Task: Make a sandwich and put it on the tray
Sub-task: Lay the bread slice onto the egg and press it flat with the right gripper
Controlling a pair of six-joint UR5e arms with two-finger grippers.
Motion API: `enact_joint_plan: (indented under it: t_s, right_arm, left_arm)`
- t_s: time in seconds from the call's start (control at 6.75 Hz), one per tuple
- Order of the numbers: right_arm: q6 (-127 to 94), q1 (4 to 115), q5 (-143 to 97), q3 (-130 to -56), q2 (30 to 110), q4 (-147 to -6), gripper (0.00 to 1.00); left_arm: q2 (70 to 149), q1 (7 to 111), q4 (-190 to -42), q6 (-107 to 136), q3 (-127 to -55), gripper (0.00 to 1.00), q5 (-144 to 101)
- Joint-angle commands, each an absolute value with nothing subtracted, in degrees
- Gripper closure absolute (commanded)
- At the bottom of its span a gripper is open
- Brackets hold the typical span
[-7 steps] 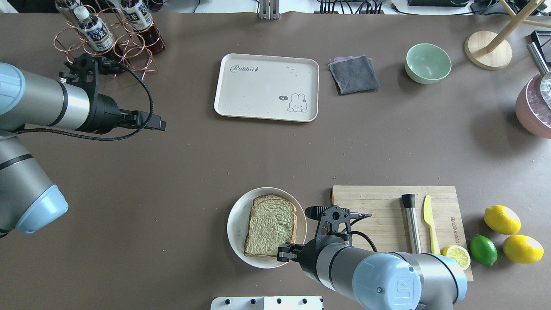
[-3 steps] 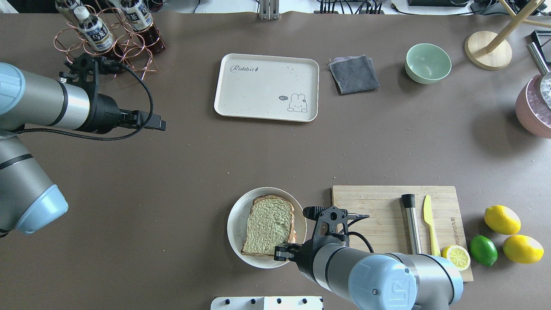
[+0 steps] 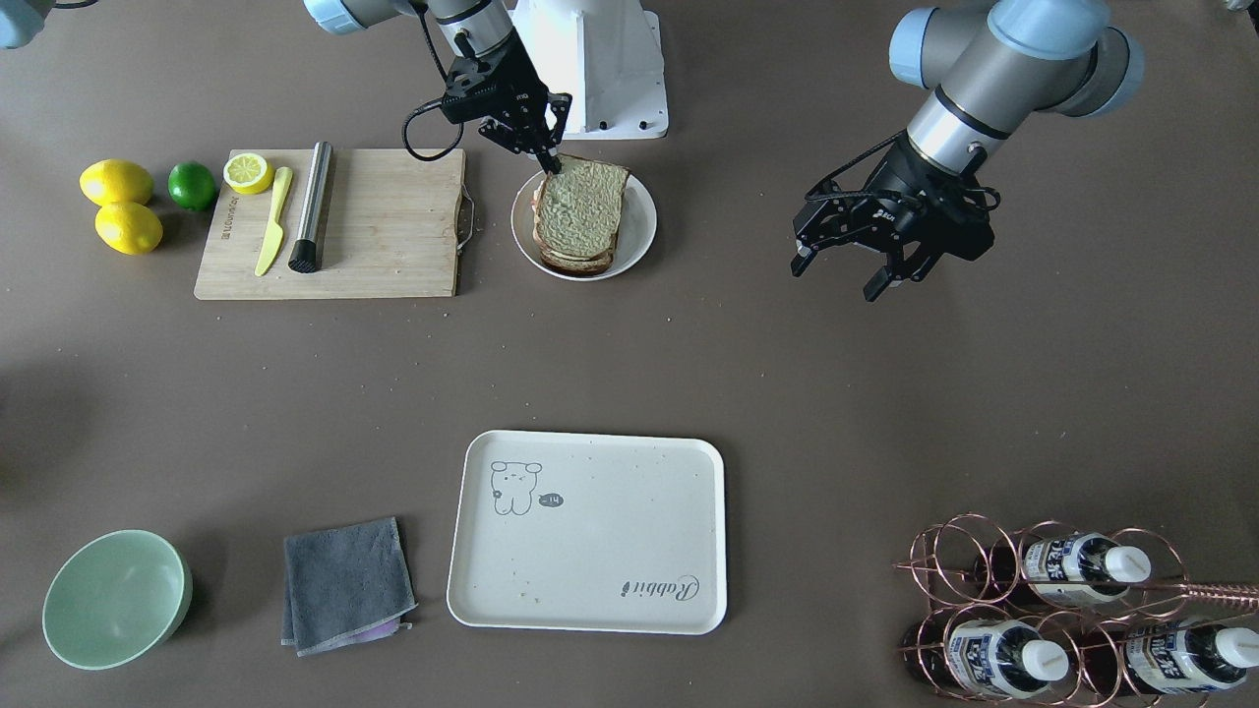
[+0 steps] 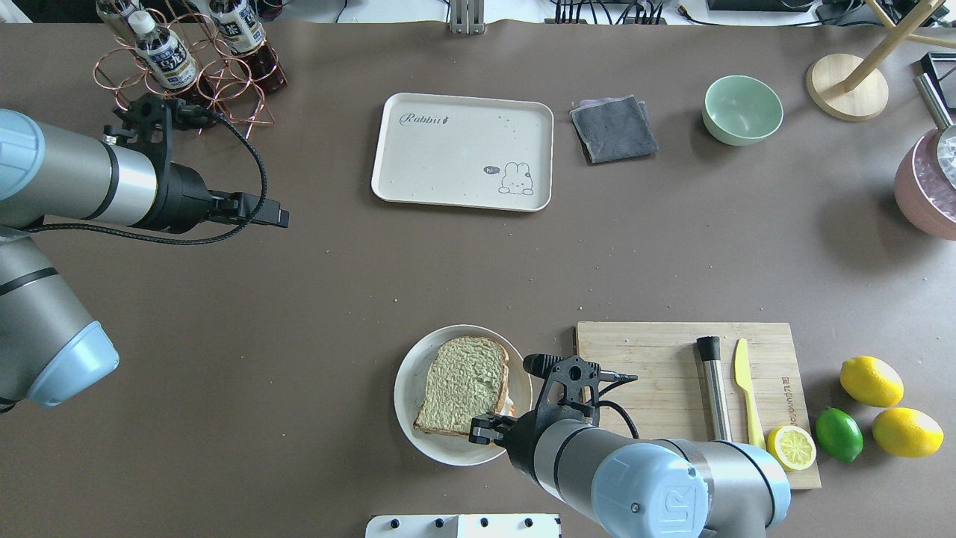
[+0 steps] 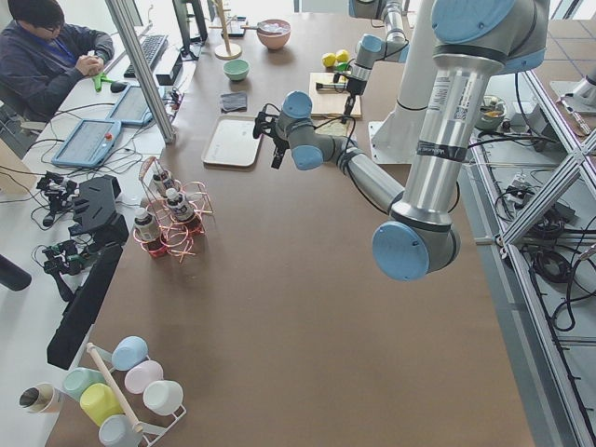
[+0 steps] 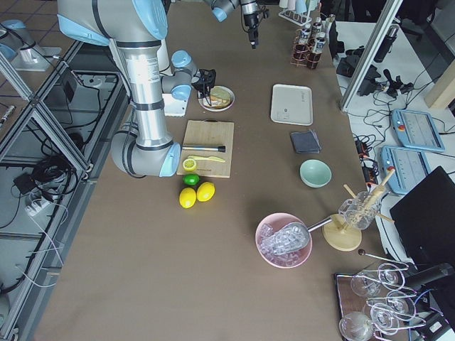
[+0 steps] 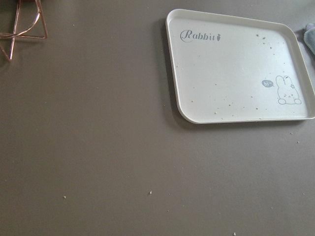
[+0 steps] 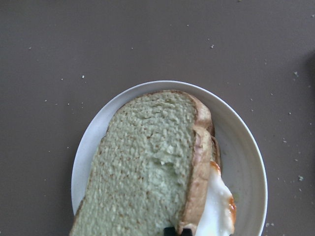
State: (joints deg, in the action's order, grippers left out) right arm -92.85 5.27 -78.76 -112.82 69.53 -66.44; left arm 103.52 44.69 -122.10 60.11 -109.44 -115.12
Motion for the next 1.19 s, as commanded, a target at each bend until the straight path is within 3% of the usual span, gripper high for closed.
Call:
enact_joint_plan:
  t_s: [0.0, 0.59, 0.74, 0.89, 1.04]
  right_arm:
    - [-92.9, 5.3, -78.7, -112.5, 69.5, -66.2, 1.00]
    - [-92.9, 5.1, -78.2, -111.1, 68.4, -66.1, 1.00]
    - [-92.3, 5.2, -78.3, -111.1, 68.4, -66.1, 0.93]
    - [-91.9, 5.4, -77.8, -111.1, 68.5, -66.2, 0.19]
    - [-89.0, 5.8, -77.9, -111.3, 68.8, -66.1, 0.00]
  left_arm:
    - [103.6, 44.5, -122.2, 60.2, -109.4, 0.01, -115.1]
    - [103.6, 44.4, -122.2, 60.2, -109.3, 0.01, -115.0]
    - [103.6, 44.4, -122.2, 60.2, -109.3, 0.01, -115.1]
    - [103.6, 44.4, -122.2, 60.2, -109.3, 0.01, -115.1]
    - [103.6, 44.4, -122.3, 60.2, -109.2, 0.01, -115.1]
